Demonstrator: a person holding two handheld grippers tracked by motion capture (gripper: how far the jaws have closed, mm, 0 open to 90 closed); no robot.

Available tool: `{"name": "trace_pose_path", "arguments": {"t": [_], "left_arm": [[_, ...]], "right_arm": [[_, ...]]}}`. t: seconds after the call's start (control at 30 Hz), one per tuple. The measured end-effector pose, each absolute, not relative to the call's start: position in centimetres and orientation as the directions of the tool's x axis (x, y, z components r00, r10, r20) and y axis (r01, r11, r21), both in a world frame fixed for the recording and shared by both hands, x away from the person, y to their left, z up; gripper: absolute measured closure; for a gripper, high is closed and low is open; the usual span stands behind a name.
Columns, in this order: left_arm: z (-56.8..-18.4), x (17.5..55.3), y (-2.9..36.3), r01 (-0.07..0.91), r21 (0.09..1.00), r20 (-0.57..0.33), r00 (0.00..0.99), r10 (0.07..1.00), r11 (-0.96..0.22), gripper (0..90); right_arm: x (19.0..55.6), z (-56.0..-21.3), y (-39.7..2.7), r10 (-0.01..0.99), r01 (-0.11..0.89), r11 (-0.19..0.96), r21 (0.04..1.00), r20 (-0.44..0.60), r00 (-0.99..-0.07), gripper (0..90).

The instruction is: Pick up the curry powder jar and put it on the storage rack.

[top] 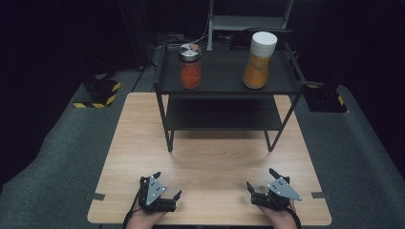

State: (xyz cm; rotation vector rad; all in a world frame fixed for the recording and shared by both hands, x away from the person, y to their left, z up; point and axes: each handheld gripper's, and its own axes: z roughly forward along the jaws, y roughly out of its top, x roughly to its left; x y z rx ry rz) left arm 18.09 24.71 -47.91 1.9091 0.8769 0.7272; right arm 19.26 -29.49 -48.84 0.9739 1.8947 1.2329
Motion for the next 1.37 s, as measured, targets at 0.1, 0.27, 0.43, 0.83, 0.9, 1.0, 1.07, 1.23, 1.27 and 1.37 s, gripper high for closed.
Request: {"name": "trace_pose_path", "arguments": {"t": [0.1, 0.27, 0.43, 0.83, 0.9, 1.0, 1.07, 1.23, 1.27, 1.37], "left_arm": [[-48.0, 18.1, 24.7, 0.276, 0.891, 0.142, 0.585, 0.798, -0.361, 0.6], [-47.9, 18.0, 24.6, 0.278, 0.89, 0.141, 0.589, 0.796, -0.363, 0.5], [-48.1, 18.0, 24.7, 0.27, 0.895, 0.14, 0.584, 0.799, -0.354, 0.5], [-47.7, 18.0, 24.1, 0.297, 0.878, 0.153, 0.57, 0.808, -0.376, 0.7], [-47.7, 17.9, 24.0, 0.294, 0.877, 0.159, 0.571, 0.805, -0.381, 0.7], [-47.7, 17.9, 23.8, 0.29, 0.874, 0.169, 0.57, 0.804, -0.39, 0.7], [-47.7, 17.8, 23.7, 0.289, 0.872, 0.176, 0.569, 0.804, -0.395, 0.7], [-47.7, 17.7, 23.7, 0.285, 0.871, 0.182, 0.568, 0.802, -0.399, 0.7], [-47.7, 17.7, 23.7, 0.285, 0.871, 0.182, 0.568, 0.803, -0.399, 0.7], [-47.7, 17.7, 23.7, 0.283, 0.873, 0.181, 0.569, 0.802, -0.398, 0.7]], "right_arm": [[19.2, -48.8, -29.6, 0.857, 0.227, 0.276, 0.934, -0.132, -0.498, 2.1], [19.1, -48.7, -29.8, 0.867, 0.243, 0.273, 0.931, -0.128, -0.482, 2.0], [18.9, -48.5, -29.6, 0.864, 0.248, 0.292, 0.924, -0.143, -0.483, 1.8], [18.9, -48.2, -29.1, 0.856, 0.252, 0.328, 0.91, -0.173, -0.488, 1.4], [18.9, -48.2, -29.1, 0.855, 0.254, 0.328, 0.91, -0.172, -0.489, 1.4], [18.9, -48.2, -29.1, 0.856, 0.255, 0.327, 0.91, -0.17, -0.489, 1.4], [18.9, -48.2, -29.2, 0.856, 0.255, 0.325, 0.911, -0.169, -0.488, 1.2], [18.9, -48.2, -29.1, 0.856, 0.254, 0.327, 0.91, -0.172, -0.487, 1.2], [18.9, -48.2, -29.1, 0.856, 0.253, 0.328, 0.91, -0.173, -0.487, 1.2], [18.9, -48.2, -29.1, 0.855, 0.255, 0.328, 0.91, -0.171, -0.489, 1.1]]}}
